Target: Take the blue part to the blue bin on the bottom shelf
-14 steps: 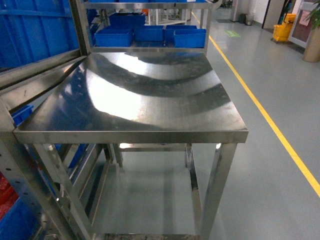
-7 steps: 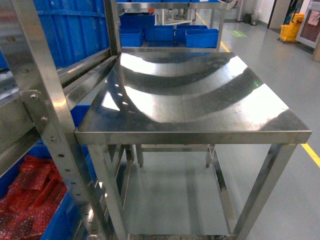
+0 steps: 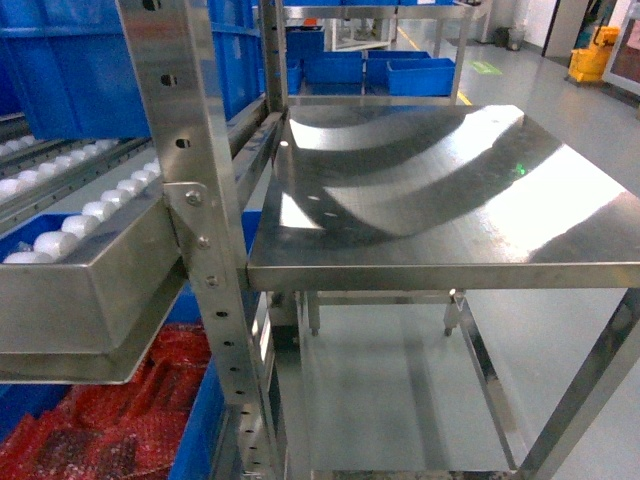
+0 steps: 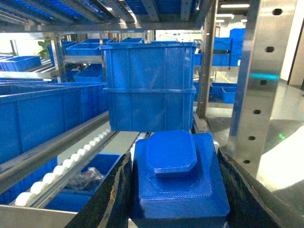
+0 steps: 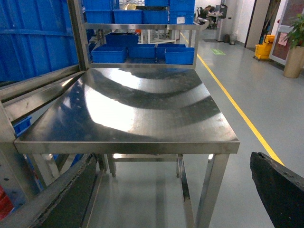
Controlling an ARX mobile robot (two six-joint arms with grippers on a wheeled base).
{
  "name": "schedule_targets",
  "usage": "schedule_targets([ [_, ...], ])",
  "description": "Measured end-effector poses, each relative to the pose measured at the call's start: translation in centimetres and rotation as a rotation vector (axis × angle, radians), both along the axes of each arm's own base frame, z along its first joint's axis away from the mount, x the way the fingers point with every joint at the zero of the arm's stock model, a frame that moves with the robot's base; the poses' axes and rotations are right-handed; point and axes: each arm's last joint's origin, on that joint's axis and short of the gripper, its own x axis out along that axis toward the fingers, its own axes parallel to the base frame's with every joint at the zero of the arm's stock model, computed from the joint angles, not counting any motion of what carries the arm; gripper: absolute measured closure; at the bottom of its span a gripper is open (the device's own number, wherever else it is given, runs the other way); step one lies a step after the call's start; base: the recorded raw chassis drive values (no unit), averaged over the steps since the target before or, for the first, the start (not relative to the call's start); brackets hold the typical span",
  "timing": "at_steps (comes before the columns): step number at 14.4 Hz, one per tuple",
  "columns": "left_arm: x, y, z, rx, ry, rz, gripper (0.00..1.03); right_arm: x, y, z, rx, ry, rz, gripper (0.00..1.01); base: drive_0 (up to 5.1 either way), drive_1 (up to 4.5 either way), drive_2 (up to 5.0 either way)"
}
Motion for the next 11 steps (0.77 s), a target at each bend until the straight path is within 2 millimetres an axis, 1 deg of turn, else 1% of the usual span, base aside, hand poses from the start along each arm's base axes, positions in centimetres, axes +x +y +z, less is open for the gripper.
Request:
schedule_targets([
  [11, -0.01, 0.00, 0.01, 0.000, -0.001, 0.000, 0.59, 0.00, 0.00, -0.01, 0.000, 0.001, 0.000, 0.03, 0.0, 4.28, -4.2],
])
